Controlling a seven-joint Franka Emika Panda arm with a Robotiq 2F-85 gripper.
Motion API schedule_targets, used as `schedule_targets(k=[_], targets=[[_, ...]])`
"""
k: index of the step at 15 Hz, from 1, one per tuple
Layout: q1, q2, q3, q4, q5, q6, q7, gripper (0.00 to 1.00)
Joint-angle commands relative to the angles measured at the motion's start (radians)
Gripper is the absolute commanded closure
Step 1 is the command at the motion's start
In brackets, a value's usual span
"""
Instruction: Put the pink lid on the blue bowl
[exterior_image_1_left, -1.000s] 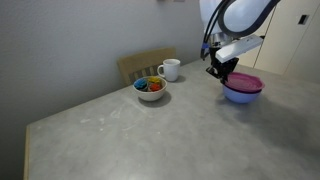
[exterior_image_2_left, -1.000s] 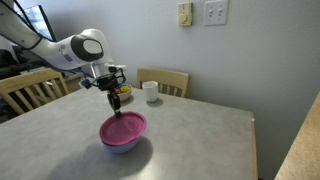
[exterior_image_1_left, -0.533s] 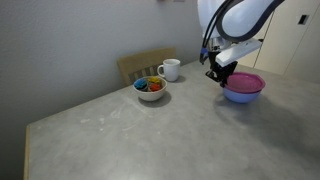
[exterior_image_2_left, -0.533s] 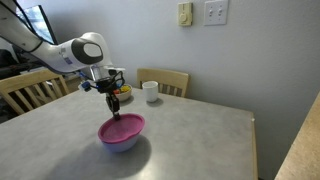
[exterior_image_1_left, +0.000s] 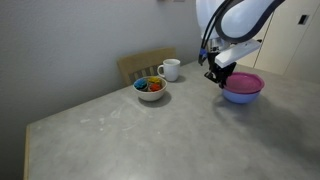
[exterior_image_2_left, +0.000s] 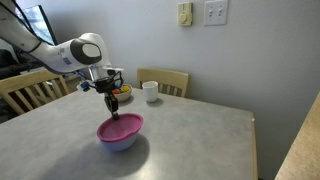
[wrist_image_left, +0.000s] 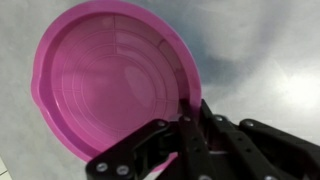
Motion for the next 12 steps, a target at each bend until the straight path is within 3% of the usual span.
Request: schedule_targets(k=[1, 2, 4, 12], targets=[[0.001, -0.006, 0.003, -0.019, 0.024, 0.005, -0.017, 0.97], [0.0, -0.009, 0.004, -0.023, 0.026, 0.008, -0.019, 0.65], [0.001, -0.02, 0.007, -0.038, 0.031, 0.015, -0.016, 0.58], [0.02, -0.136, 0.015, -0.171, 0.02, 0.047, 0.014, 0.02]])
